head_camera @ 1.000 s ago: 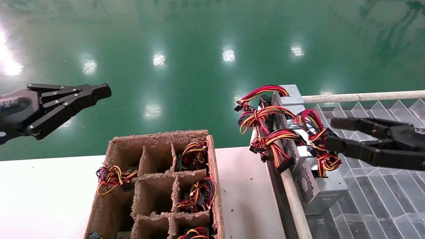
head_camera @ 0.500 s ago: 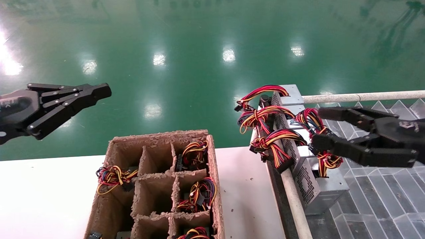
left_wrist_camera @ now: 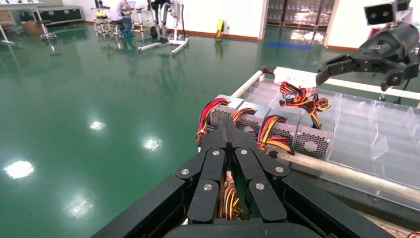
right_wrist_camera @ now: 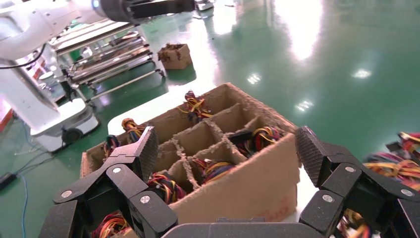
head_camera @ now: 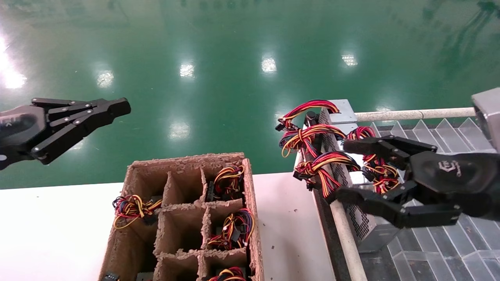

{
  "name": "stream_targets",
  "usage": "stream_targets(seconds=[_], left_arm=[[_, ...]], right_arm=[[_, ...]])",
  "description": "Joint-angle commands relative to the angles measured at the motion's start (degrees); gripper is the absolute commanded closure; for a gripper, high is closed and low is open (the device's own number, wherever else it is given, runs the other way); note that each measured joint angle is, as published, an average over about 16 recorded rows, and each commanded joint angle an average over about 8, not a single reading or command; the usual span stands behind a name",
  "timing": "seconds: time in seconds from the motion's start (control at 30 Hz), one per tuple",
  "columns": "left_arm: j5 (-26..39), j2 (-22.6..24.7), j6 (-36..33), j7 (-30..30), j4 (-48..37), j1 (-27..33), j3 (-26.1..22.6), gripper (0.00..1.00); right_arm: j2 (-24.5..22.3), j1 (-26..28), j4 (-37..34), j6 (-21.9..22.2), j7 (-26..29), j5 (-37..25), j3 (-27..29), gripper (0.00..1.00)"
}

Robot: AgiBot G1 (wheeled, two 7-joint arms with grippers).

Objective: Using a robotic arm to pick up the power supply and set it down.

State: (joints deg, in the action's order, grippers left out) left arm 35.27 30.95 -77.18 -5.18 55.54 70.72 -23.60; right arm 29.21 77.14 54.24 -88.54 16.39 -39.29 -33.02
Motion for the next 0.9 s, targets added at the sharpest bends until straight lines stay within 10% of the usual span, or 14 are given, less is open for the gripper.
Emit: stream_targets(seconds=[0.03,0.9], left_arm=[[0.0,0.0,0.0,0.0,0.0,0.0,0.0,0.00],[0.0,0.0,0.0,0.0,0.0,0.0,0.0,0.00]], right_arm=[[0.3,-0.9,1.1,0.2,-0.3,-0.1,1.0,0.00],[4.7,-12.6,15.7,2.3,-4.6,-2.1,13.8,0.00]])
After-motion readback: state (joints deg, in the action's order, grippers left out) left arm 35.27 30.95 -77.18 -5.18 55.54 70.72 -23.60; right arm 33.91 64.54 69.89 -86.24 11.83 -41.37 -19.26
